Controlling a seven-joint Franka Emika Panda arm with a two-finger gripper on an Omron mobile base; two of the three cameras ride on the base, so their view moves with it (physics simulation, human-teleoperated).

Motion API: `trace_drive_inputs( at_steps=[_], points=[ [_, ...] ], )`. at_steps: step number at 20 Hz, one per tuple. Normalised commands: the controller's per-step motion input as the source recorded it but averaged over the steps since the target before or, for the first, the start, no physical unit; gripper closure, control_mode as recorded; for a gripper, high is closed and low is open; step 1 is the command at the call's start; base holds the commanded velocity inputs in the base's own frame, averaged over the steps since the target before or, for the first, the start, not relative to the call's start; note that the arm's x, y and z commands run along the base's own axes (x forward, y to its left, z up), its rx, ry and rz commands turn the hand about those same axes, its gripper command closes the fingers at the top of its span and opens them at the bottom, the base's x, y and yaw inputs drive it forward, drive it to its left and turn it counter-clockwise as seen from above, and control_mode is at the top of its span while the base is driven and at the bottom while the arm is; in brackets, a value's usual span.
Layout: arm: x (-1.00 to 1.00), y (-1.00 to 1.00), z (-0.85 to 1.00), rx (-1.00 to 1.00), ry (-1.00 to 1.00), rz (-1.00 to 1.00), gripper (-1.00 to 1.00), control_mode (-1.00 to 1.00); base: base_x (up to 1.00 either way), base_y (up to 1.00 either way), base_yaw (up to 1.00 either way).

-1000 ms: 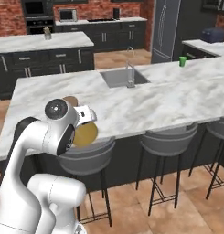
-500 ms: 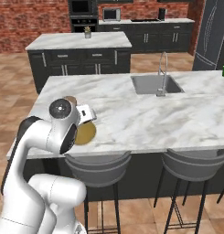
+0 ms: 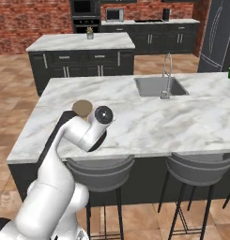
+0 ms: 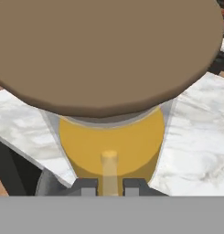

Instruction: Place the pitcher and cup on the dining counter for serving.

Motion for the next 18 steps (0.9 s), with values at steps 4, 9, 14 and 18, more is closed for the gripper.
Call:
trace_drive_inputs(
  at_steps=[4,9,14,18],
  points=[
    [0.71,-0.01,-0.13,0.0,0.05,0.09,1.0,-1.0,0.0,0.0,0.0],
    [0.57,0.0,0.0,0.0,0.09,0.0,1.0,-1.0,0.0,0.0,0.0],
    [0.47,0.0,-0.11,-0.02,0.11,0.0,1.0,-1.0,0.0,0.0,0.0],
    [0.36,0.0,-0.26,-0.02,0.03,0.0,1.0,-1.0,0.0,0.0,0.0]
  ],
)
